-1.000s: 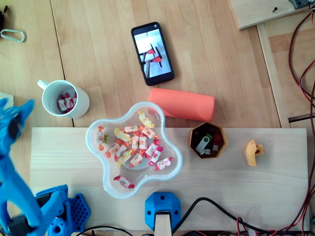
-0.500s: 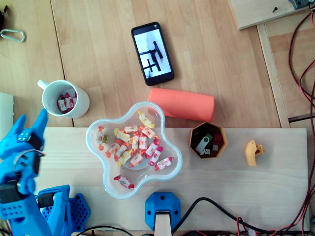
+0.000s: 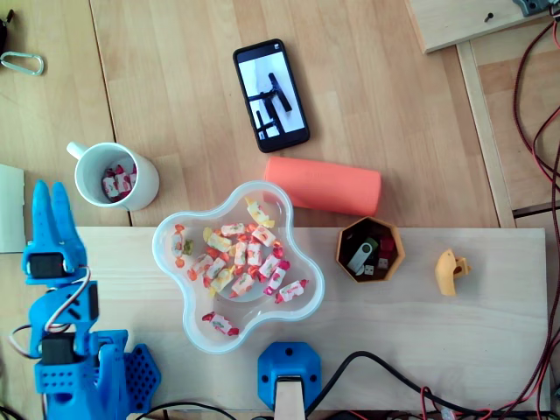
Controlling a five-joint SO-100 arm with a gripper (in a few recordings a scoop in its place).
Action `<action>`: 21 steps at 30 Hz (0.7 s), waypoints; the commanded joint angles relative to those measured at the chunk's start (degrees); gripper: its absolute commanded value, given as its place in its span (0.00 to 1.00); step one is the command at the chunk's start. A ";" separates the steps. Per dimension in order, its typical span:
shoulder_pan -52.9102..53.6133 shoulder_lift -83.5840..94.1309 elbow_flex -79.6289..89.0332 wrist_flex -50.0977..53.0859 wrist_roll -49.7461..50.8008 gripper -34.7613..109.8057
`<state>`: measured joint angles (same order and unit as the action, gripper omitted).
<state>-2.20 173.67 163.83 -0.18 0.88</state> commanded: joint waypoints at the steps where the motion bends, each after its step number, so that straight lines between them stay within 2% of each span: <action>1: -0.79 3.16 7.73 -9.14 0.26 0.44; 7: -0.79 7.38 16.52 -18.11 -0.26 0.44; 21: -0.70 8.53 16.26 -18.72 0.70 0.44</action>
<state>-2.20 181.32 178.15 -17.49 0.79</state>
